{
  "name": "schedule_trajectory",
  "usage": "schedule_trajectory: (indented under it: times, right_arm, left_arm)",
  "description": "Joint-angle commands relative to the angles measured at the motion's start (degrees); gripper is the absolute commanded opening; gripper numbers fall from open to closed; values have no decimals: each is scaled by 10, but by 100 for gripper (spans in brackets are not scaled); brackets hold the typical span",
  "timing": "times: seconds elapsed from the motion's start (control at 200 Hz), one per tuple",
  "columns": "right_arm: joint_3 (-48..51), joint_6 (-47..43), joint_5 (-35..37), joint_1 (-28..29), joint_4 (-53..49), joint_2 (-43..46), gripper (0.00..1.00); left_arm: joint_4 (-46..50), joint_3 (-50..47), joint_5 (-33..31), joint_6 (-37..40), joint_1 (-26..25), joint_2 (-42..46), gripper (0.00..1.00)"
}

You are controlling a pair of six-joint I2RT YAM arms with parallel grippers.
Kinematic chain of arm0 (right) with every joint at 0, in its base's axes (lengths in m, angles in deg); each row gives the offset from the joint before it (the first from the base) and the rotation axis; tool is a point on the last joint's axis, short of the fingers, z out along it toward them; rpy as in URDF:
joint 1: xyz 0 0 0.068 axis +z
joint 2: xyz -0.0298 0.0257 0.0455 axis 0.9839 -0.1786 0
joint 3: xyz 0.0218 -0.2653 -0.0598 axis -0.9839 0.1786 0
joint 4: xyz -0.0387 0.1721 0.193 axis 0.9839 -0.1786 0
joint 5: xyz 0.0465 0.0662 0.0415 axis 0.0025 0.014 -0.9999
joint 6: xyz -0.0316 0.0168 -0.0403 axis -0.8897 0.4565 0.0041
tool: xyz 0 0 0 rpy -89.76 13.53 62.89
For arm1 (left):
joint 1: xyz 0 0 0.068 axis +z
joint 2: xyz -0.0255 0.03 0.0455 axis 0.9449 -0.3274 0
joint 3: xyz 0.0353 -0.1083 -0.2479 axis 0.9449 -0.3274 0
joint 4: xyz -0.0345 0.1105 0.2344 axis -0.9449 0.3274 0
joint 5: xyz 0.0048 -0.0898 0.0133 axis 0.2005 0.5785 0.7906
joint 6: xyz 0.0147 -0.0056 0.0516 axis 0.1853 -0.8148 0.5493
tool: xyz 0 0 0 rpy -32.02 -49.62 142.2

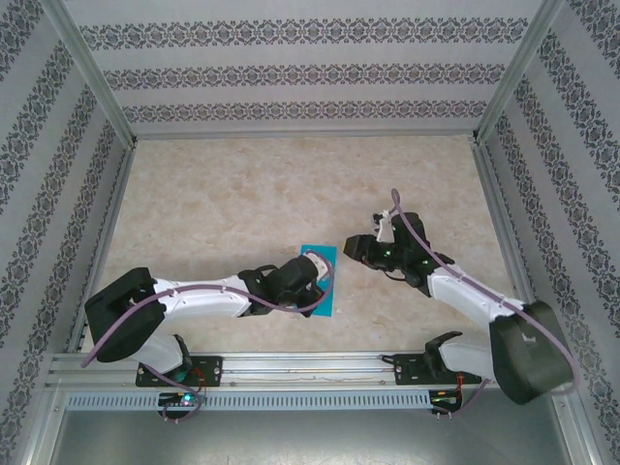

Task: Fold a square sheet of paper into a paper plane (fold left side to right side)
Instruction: Fold the triangle a second time at the center of the table.

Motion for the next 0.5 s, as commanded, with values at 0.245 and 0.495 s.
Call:
schedule_trajectory:
  times: [0.245,0.495]
  right_arm:
    - [162,53,48,87,2,127,0]
    - [214,104,118,173,28,188,0]
  left_arm:
    - [-139,-33,200,-126,77,-13,0]
    - [-145,-26,226,-144,89,-39,0]
